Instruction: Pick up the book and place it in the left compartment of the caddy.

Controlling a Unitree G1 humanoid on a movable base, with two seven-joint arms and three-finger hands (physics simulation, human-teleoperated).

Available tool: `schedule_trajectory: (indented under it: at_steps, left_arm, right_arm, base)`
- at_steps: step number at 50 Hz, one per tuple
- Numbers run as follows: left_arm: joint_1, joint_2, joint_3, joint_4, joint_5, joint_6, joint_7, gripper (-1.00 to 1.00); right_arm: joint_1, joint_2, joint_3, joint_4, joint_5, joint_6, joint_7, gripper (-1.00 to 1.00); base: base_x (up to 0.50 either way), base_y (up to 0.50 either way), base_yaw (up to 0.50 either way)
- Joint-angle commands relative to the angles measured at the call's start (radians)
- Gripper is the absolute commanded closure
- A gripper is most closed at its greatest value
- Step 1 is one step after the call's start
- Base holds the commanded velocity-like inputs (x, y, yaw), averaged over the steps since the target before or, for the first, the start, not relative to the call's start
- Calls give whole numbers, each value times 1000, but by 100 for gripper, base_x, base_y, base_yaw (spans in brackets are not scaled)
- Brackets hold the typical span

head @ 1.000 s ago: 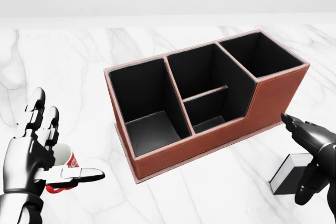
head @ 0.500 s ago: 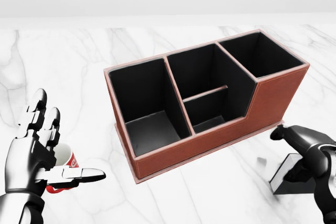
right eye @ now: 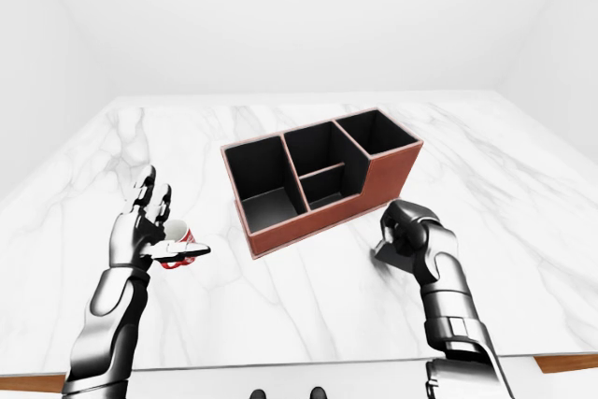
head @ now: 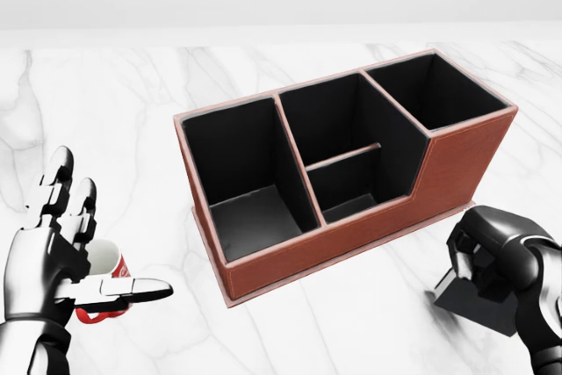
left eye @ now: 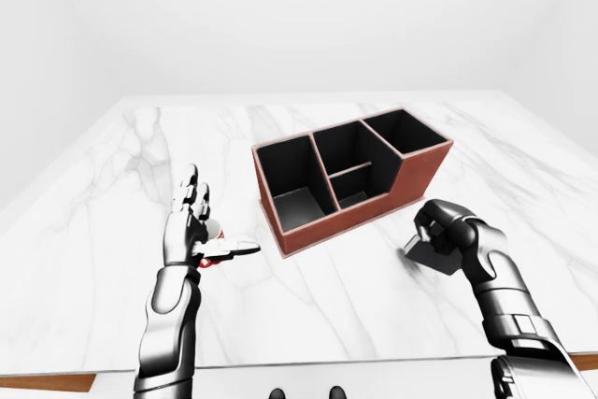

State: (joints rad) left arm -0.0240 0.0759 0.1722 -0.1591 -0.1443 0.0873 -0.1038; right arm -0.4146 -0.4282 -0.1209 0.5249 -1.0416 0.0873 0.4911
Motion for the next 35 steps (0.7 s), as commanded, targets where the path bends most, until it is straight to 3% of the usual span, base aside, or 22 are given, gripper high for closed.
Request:
schedule_trajectory:
  at_steps: [1, 4, 11, 20, 35]
  left_arm:
    - [-2, 4, 7, -7, -8, 0, -1, -100]
    - [-1, 4, 8, -9, -10, 0, -3, -100]
    - [1, 4, 12, -19, -14, 0, -4, -100]
    - [-2, 6, 17, -20, -21, 0, -5, -100]
    - [-1, 7, 17, -24, -25, 0, -9, -100]
  right_arm:
    - [-15, 19, -16, -188, -43, 0, 160, 100]
    - [-17, 27, -11, -293, -84, 0, 207, 100]
    - [-8, 79, -8, -525, -125, 0, 207, 100]
    - [-80, 127, -5, -647, -155, 0, 207, 100]
    - [-228, 225, 69, -749, -211, 0, 207, 100]
  base:
    - [0, 0, 0]
    - [0, 0, 0]
    - [0, 0, 0]
    - [0, 0, 0]
    - [0, 0, 0]
